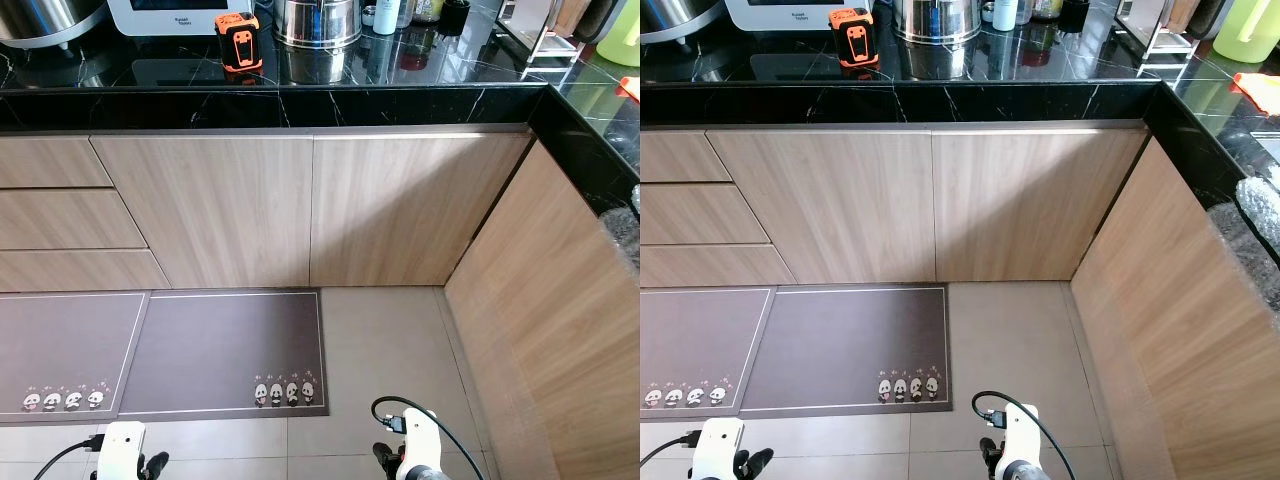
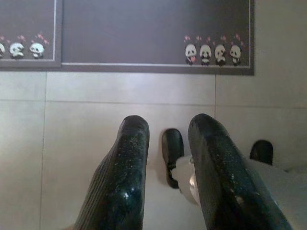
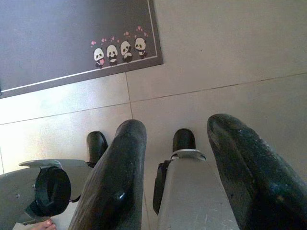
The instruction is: Kitchen organization
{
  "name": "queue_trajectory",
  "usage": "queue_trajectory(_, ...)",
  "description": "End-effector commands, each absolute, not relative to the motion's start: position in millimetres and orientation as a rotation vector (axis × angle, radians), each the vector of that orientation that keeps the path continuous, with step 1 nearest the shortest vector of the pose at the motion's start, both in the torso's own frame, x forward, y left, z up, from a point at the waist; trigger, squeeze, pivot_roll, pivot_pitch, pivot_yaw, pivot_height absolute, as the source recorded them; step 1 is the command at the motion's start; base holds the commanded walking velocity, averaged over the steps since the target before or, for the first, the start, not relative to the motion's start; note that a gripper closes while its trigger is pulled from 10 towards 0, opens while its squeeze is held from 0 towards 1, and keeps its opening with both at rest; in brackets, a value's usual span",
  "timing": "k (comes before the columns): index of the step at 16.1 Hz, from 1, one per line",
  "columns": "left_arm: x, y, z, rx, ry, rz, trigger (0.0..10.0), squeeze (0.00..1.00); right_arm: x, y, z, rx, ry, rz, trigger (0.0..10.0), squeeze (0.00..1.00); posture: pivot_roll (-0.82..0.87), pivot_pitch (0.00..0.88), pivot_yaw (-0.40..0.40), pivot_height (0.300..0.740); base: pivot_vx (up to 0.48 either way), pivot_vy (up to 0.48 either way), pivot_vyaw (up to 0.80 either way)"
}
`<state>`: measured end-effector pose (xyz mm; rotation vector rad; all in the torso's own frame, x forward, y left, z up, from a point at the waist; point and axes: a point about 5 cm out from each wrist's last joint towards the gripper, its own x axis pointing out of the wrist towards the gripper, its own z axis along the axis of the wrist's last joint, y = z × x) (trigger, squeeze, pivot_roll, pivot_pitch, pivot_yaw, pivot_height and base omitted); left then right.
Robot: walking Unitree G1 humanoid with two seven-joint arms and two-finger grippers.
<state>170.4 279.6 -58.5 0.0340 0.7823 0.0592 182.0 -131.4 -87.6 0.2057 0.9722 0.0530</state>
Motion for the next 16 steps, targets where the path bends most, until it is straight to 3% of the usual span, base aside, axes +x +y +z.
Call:
queue_trajectory(1,165,283,-59,0.036,0.771,0.09,10.0,0.0,180,-131,-89,0.217,0.977,0.041,10.0,0.0,0.03,0.092,-0.024,0.74,0.0,0.0,0.0)
queue_trajectory(4,169,284,-56,0.075,0.728,0.099,10.0,0.0,180,-132,-88,0.216,0.974,0.04,10.0,0.0,0.03,0.087,-0.025,0.74,0.0,0.0,0.0)
queue_trajectory(5,215,262,-36,0.115,0.563,0.045,10.0,0.0,180,-132,-88,0.214,0.972,0.04,10.0,0.0,0.03,0.085,-0.027,0.74,0.0,0.0,0.0)
queue_trajectory(6,313,204,36,0.168,0.234,-0.067,10.0,0.0,180,-132,-88,0.214,0.971,0.04,10.0,0.0,0.03,0.085,-0.027,0.74,0.0,0.0,0.0)
queue_trajectory(7,326,197,51,0.181,0.176,-0.081,10.0,0.0,180,-132,-88,0.213,0.971,0.04,10.0,0.0,0.03,0.084,-0.028,0.74,0.0,0.0,0.0)
queue_trajectory(11,350,184,96,0.193,-0.023,-0.103,10.0,0.0,180,-132,-88,0.211,0.97,0.039,10.0,0.0,0.03,0.089,-0.029,0.74,0.0,0.0,0.0)
queue_trajectory(16,342,184,81,0.208,0.026,-0.106,10.0,0.0,180,-131,-88,0.217,0.969,0.035,10.0,0.0,0.03,0.089,-0.019,0.74,0.0,0.0,0.0)
